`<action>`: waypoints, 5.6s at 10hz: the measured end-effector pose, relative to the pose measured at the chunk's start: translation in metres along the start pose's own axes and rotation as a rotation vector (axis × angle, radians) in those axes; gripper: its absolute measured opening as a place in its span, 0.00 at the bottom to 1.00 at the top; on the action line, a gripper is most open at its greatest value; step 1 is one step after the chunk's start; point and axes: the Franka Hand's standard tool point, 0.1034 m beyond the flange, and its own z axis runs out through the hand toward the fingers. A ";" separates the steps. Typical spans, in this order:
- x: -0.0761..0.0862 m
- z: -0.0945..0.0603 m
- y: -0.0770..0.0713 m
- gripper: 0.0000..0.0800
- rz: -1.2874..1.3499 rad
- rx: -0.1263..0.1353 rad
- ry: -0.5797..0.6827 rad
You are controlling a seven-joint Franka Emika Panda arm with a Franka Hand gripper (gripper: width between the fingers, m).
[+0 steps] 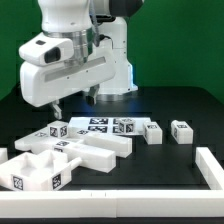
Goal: Assemble chair
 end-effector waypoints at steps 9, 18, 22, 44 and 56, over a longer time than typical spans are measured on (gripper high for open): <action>-0.027 0.038 0.026 0.70 -0.034 0.006 -0.004; -0.016 0.022 -0.016 0.36 0.160 0.007 -0.001; -0.013 0.024 -0.034 0.36 0.232 0.016 -0.011; 0.004 0.004 -0.009 0.81 0.285 0.106 -0.064; 0.004 0.008 0.072 0.81 0.787 0.221 -0.001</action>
Offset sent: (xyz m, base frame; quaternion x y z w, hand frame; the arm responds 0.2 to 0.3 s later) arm 0.0151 -0.0310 -0.0132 -0.0084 0.0102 -0.0381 0.9992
